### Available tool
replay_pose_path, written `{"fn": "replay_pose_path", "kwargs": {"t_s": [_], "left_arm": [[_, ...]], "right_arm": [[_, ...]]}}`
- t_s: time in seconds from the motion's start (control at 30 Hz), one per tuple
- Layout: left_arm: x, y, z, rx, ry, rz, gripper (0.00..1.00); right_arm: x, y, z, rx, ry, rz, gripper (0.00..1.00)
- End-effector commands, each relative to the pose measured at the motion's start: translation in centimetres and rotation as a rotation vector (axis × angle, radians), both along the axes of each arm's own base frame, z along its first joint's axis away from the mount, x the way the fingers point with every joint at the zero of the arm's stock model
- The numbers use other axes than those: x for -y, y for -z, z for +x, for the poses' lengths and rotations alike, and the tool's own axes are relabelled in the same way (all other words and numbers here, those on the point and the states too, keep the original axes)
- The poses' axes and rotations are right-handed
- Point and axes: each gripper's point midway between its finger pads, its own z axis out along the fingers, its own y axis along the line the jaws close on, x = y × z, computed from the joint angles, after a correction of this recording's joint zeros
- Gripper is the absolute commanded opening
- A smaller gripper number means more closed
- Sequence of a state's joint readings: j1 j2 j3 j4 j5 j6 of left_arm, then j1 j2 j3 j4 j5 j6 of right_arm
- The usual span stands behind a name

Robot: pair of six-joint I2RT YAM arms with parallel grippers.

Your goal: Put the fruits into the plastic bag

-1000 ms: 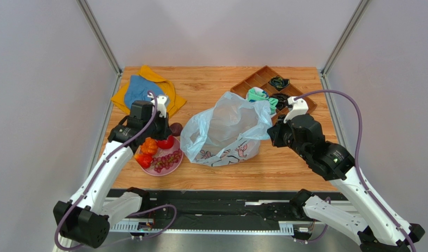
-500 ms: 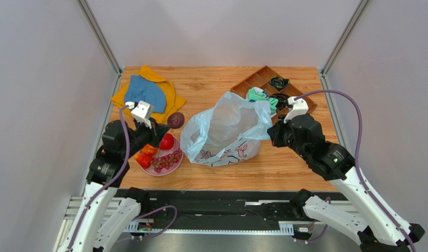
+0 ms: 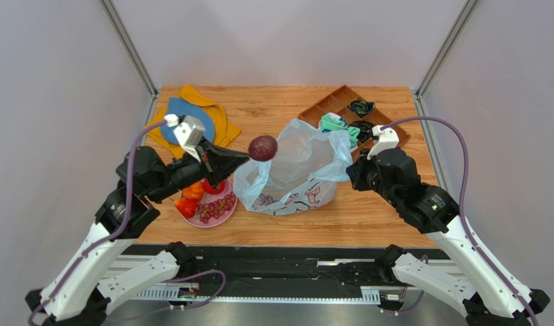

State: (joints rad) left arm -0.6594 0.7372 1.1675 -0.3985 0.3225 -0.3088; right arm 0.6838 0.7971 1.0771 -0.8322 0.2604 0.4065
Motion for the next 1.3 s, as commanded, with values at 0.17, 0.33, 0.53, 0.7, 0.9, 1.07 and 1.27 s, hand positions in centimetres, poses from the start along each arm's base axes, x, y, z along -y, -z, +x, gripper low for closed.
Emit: {"fn": "replay_pose_path", "kwargs": {"t_s": [0.17,0.33,0.53,0.7,0.9,1.07,1.27], "left_arm": [[7.7,7.4,2.0,-0.063,-0.039,0.426,0.0],[7.4,10.1,5.2,-0.093,-0.201,0.528,0.0],[7.6,13.9,6.6,-0.177,-0.209,0.644,0.0],[9.2,18.9,6.0,-0.275,-0.112,0.743,0.0],[9.7,21.2,5.2,-0.326,-0.068,0.769,0.0],[10.2,21.0,4.7,-0.327,-0.026,0.752,0.1],[10.6,20.9,4.3,-0.327,0.006,0.734,0.54]], "right_arm": [[0.3,-0.9,-0.1,0.013,0.013,0.013,0.0],[0.5,-1.3,-0.4,0.019,0.013,0.017,0.0],[0.9,-1.7,-0.6,0.028,0.022,0.017,0.0],[1.1,-1.8,-0.8,0.029,0.021,0.024,0.0],[1.4,-1.7,-1.1,0.027,0.029,0.022,0.0],[1.3,-1.5,-1.1,0.021,0.029,0.024,0.0],[1.3,-1.5,-1.1,0.02,0.029,0.026,0.0]]}}
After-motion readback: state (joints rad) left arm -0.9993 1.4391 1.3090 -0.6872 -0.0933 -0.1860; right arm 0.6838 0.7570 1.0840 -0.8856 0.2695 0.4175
